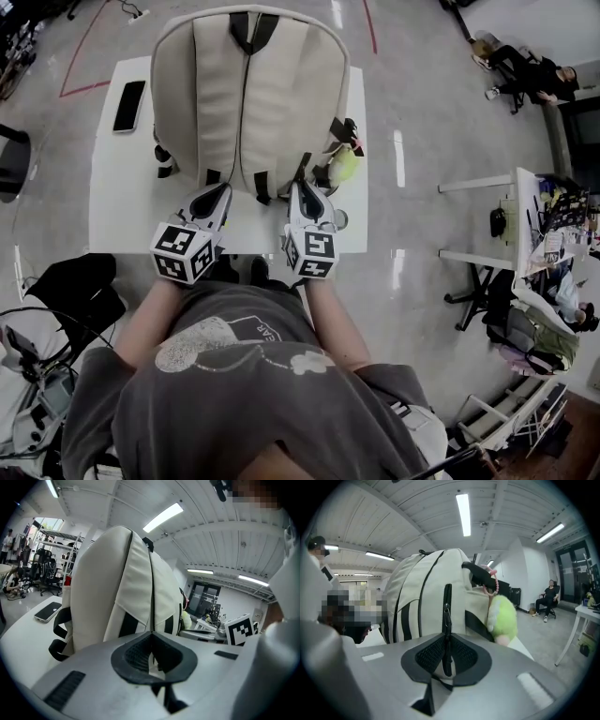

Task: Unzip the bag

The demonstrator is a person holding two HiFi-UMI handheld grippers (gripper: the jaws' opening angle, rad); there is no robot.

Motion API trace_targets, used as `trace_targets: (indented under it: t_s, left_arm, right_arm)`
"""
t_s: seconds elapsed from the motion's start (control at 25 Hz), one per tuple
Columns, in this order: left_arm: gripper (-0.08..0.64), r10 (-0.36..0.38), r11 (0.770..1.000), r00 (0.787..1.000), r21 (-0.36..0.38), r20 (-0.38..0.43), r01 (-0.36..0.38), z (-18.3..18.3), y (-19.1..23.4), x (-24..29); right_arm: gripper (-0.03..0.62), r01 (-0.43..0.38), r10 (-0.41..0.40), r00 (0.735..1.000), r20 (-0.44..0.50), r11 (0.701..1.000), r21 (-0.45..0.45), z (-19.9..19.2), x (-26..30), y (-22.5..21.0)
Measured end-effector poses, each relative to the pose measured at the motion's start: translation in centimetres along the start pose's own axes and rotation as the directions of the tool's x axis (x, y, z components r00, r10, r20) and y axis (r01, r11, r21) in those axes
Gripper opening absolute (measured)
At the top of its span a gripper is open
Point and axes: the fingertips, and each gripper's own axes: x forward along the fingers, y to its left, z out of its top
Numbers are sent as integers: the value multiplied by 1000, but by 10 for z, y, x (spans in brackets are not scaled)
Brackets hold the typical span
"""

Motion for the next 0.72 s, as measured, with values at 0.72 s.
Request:
trace_targets:
  t_s: [0.72]
  left_arm:
    - [6,-6,1000,994,8,-107,7,-49,-4,7]
  right_arm:
    - [34,19,-7,960,-280,999,40,-99,9,-5]
